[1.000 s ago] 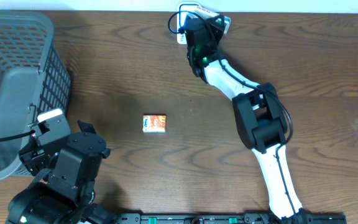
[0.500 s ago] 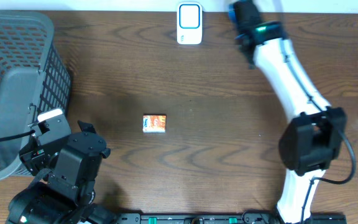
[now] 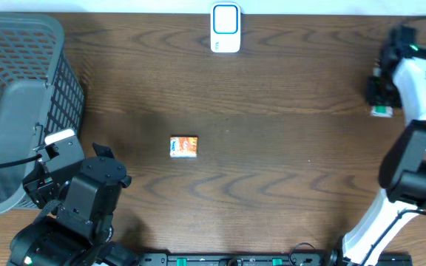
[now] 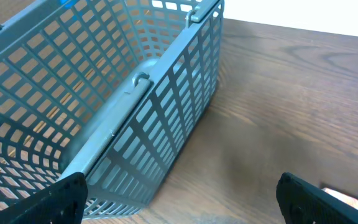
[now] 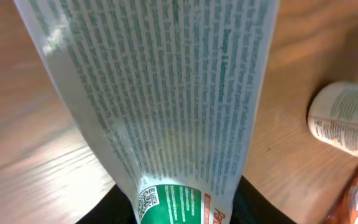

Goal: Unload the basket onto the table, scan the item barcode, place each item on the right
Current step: 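Carry the Panadol box to the right edge and release it, then move the right gripper to the small orange box at center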

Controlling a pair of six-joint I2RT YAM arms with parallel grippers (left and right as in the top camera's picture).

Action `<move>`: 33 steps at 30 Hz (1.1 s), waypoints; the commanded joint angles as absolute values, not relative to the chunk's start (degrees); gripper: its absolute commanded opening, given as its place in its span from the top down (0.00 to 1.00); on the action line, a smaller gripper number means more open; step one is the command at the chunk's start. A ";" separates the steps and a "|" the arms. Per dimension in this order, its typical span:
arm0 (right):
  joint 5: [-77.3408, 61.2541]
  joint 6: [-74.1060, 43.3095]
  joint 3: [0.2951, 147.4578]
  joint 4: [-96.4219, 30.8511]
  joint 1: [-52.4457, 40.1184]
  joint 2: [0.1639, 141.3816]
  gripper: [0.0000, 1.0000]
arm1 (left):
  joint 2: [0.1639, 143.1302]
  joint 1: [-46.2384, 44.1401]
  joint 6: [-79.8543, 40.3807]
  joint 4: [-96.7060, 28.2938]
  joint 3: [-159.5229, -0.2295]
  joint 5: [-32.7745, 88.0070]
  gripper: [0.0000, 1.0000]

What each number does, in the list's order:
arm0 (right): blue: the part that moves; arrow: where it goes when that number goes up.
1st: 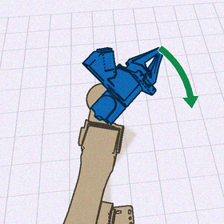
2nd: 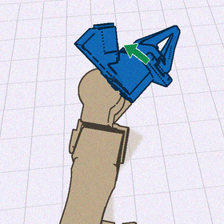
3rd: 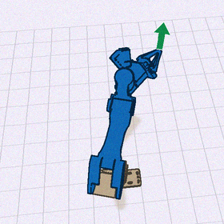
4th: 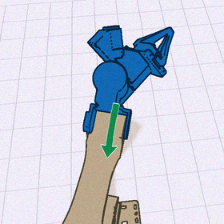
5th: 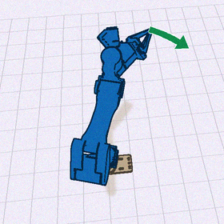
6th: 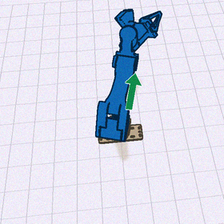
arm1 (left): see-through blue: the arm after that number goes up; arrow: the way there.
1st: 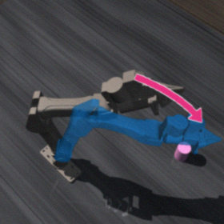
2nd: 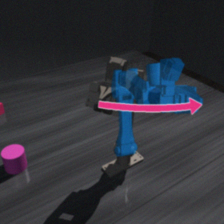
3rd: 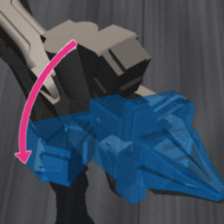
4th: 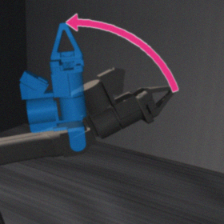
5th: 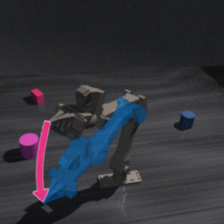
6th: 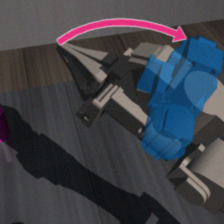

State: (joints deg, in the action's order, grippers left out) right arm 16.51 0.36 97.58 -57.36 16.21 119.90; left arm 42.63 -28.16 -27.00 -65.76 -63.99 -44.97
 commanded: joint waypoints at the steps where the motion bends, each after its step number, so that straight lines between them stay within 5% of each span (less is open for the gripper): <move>1: 11.64 -1.26 93.80 -54.24 21.78 120.33 0.69 | 42.61 -27.88 -26.68 -65.93 -64.36 -45.65 0.03; 11: 9.19 -1.26 87.20 -45.10 30.61 120.33 0.64 | 42.61 -27.88 -26.68 -65.93 -64.36 -45.65 0.03; 18: 6.17 -1.26 90.02 -46.81 34.20 120.31 0.01 | 42.61 -27.88 -26.68 -65.93 -64.36 -45.65 0.03; 33: -11.90 -5.61 119.04 -70.96 22.35 117.95 0.01 | 42.59 -27.88 -26.68 -65.93 -64.36 -45.65 0.03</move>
